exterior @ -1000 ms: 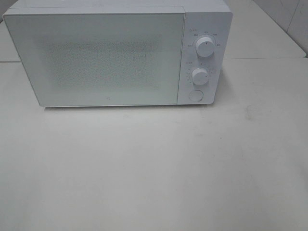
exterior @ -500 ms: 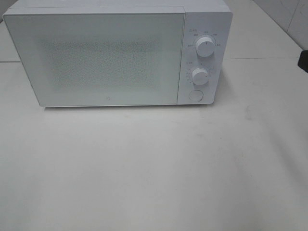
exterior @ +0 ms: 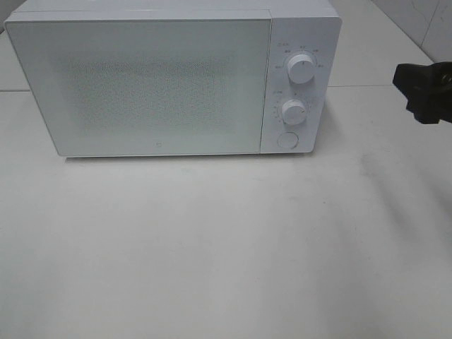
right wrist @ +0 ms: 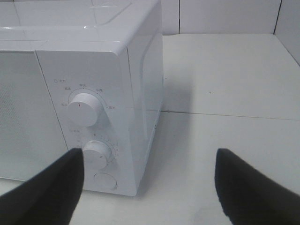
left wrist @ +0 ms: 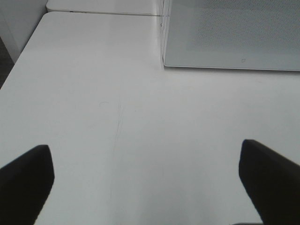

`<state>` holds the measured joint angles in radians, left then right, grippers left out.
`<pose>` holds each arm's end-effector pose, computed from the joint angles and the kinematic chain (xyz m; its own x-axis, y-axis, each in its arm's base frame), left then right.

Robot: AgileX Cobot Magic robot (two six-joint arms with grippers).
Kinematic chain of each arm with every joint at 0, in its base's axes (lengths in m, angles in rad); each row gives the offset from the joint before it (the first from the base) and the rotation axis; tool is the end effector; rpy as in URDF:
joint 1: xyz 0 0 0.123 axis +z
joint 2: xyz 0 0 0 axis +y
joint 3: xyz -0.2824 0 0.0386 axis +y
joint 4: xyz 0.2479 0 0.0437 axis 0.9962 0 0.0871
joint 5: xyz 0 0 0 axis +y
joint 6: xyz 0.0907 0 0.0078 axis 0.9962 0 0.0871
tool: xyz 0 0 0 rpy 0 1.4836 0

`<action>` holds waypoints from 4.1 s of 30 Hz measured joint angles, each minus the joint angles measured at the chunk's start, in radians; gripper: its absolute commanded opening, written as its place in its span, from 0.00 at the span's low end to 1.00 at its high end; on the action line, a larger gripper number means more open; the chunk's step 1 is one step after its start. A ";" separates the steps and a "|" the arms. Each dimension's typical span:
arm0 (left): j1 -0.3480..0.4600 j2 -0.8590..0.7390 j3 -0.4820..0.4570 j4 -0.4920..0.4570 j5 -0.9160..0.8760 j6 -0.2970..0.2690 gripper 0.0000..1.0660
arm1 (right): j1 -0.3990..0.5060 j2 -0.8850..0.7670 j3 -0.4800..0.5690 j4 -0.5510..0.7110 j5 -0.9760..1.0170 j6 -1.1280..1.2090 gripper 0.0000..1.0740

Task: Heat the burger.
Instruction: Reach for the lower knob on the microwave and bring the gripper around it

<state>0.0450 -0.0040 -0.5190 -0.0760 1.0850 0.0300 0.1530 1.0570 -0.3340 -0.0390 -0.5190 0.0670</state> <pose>-0.0086 -0.0065 0.2806 -0.4557 -0.0261 -0.8897 0.0123 0.9993 -0.0356 0.1974 0.0322 0.2459 -0.1211 0.0148 -0.9925 -0.1674 0.9853 0.0352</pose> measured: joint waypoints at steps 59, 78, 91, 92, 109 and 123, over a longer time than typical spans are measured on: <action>0.000 0.000 0.000 0.000 0.000 0.000 0.94 | 0.649 0.764 -0.199 0.914 -0.670 -0.439 0.70; 0.000 0.000 0.000 0.000 0.000 0.001 0.94 | 0.526 0.907 -0.391 0.882 -0.636 -0.438 0.70; 0.000 0.000 0.000 0.000 0.000 0.001 0.94 | 0.497 0.983 -0.473 0.881 -0.615 -0.438 0.70; 0.000 0.000 0.000 0.000 0.000 0.001 0.94 | 0.497 0.983 -0.473 0.881 -0.615 -0.438 0.70; 0.000 0.000 0.000 0.000 0.000 0.001 0.94 | 0.492 1.015 -0.501 0.879 -0.616 -0.438 0.40; 0.000 0.000 0.000 0.000 0.000 0.001 0.94 | 0.489 1.016 -0.500 0.889 -0.628 -0.438 0.01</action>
<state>0.0450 -0.0040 -0.5190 -0.0760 1.0850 0.0310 0.6420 2.0730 -0.8340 0.8500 -1.1470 -0.3710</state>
